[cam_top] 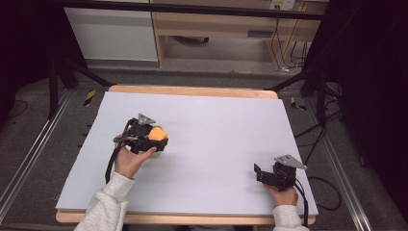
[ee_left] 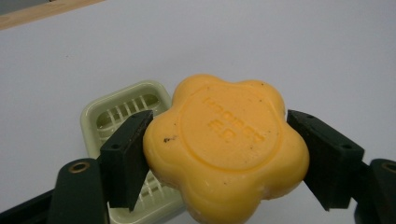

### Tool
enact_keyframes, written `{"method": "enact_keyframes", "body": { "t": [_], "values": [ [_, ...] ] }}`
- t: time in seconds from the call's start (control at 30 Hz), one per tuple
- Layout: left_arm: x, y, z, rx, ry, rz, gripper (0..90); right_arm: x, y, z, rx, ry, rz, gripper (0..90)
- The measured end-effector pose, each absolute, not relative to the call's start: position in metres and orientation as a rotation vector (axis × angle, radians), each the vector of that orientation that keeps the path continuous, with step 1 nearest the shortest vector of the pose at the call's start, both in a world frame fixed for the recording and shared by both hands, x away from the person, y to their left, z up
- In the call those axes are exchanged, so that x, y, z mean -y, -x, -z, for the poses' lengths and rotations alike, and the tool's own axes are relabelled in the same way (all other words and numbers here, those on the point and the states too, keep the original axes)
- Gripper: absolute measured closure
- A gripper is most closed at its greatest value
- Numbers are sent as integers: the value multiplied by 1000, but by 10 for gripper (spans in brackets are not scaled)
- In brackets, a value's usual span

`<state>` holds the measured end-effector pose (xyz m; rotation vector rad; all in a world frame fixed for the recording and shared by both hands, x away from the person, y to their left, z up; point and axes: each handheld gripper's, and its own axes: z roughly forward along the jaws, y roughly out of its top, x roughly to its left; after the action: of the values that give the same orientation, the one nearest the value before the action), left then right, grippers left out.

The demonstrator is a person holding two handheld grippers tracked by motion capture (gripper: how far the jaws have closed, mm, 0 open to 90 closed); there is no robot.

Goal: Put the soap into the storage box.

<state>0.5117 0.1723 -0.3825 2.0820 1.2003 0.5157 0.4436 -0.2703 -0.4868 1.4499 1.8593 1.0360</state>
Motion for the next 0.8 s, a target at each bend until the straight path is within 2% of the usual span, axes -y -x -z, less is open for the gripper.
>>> {"method": "enact_keyframes", "body": {
  "t": [0.8],
  "values": [
    [-195, -545, 404, -1309, -2059, -528, 253, 270, -444, 487, -1863, -1449, -1031, 72]
  ]
}}
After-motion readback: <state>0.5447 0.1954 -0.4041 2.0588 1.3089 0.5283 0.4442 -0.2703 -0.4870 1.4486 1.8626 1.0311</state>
